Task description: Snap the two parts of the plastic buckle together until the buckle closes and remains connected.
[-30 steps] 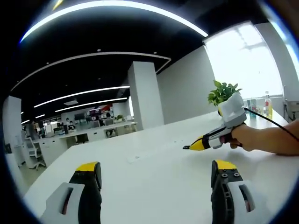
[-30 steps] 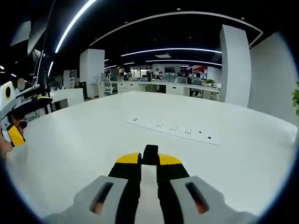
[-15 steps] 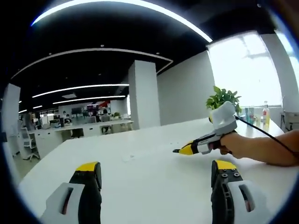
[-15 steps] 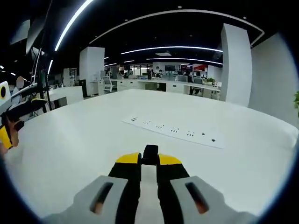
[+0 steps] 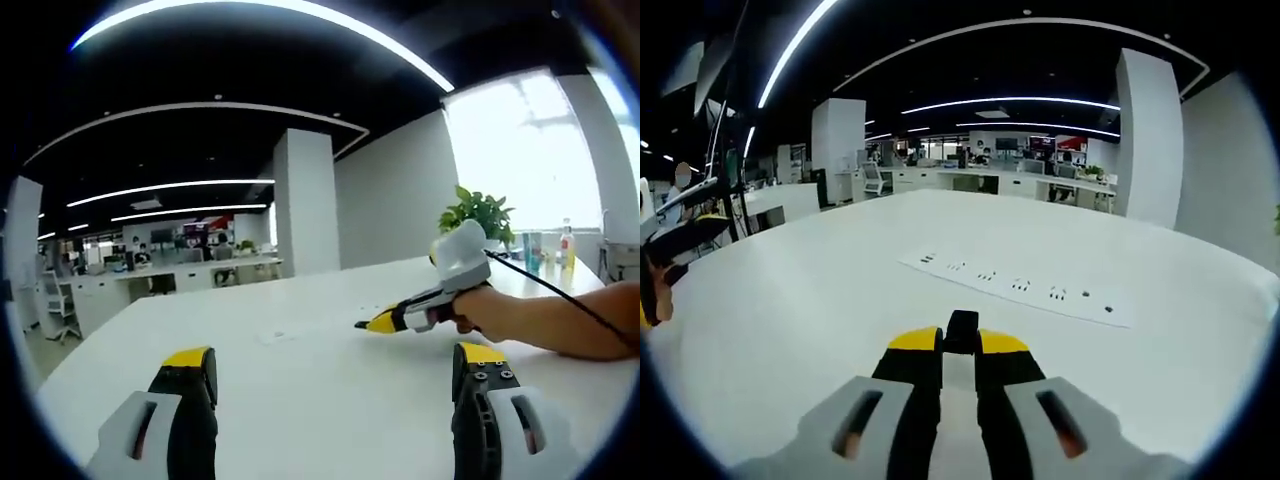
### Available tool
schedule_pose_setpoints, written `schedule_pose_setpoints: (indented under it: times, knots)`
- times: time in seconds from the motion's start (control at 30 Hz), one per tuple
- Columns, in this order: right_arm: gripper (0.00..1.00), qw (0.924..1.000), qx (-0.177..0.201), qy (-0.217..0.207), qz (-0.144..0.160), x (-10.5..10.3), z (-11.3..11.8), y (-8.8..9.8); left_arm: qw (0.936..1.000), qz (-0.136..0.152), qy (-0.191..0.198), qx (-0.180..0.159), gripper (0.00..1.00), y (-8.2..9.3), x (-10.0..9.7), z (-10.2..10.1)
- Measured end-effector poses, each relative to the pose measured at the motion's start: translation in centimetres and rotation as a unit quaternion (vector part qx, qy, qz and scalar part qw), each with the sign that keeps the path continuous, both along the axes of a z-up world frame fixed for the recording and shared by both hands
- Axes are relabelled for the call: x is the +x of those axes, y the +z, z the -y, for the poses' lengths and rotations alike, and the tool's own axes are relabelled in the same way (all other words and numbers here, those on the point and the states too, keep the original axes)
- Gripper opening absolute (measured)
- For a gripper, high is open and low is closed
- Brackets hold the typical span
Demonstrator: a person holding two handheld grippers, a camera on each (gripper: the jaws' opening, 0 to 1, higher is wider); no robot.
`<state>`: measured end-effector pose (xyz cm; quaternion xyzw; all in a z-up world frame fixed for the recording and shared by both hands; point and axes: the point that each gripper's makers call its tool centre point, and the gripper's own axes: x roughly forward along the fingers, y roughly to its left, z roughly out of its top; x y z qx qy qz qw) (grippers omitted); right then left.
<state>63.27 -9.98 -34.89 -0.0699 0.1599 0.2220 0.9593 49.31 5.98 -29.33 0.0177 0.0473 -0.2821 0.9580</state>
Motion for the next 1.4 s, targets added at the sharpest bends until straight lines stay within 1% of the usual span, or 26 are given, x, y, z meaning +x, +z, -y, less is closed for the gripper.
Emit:
schedule_pose_setpoints:
  times: [0.13,0.17,0.23,0.27,0.4,0.5,0.6,0.87,0.97,1.17,1.3,1.33,1.4]
  knots:
    - [0.09,1.0,-0.002,0.002,-0.006,0.1,-0.1,-0.3,0.9999,-0.005,-0.006,-0.01,1.0,-0.1,0.0,0.1]
    - [0.09,1.0,-0.004,0.004,-0.007,0.1,-0.2,-0.4,0.9999,-0.004,-0.005,-0.01,1.0,-0.1,0.0,0.1]
    - [0.09,0.9999,-0.006,0.006,-0.01,0.0,-0.2,-0.5,0.9999,0.009,-0.003,-0.004,1.0,0.2,0.3,-0.1]
    - [0.09,0.9999,-0.005,0.007,-0.011,0.0,-0.3,-0.5,0.9999,0.01,-0.004,-0.004,1.0,0.2,0.2,0.0]
    - [0.09,0.9999,-0.013,-0.001,-0.007,0.2,-0.2,-0.6,0.9999,0.007,-0.008,-0.002,1.0,-0.1,0.2,0.3]
    - [0.09,0.9998,-0.016,-0.003,-0.011,0.3,-0.2,-1.0,0.9999,-0.001,-0.012,-0.008,1.0,-0.3,0.1,0.5]
    - [0.09,0.9994,-0.03,-0.006,-0.013,0.4,0.0,-1.3,0.9999,0.0,-0.012,-0.008,1.0,-0.3,0.5,0.3]
    - [0.09,0.9994,-0.029,-0.006,-0.015,0.2,-0.2,-1.4,0.9999,-0.003,-0.014,-0.007,1.0,-0.5,0.8,0.2]
    - [0.09,0.9993,-0.034,-0.005,-0.018,0.2,-0.3,-1.8,0.9998,-0.006,-0.016,-0.005,0.94,-0.7,0.7,0.4]
    - [0.1,0.999,-0.039,-0.007,-0.021,0.2,-0.2,-2.0,0.9998,-0.007,-0.015,-0.014,0.99,-0.5,0.8,0.4]
    - [0.1,0.9986,-0.052,0.003,-0.013,0.2,-0.4,-2.1,0.9997,-0.015,-0.016,-0.012,0.99,-0.9,0.7,0.6]
    - [0.1,0.998,-0.062,0.005,-0.007,0.3,-0.4,-2.1,0.9998,-0.016,-0.009,-0.005,0.99,-1.1,0.8,0.4]
    - [0.1,0.9974,-0.072,0.01,-0.002,0.2,-0.4,-2.1,0.9998,-0.015,-0.01,-0.001,0.99,-1.2,0.7,0.5]
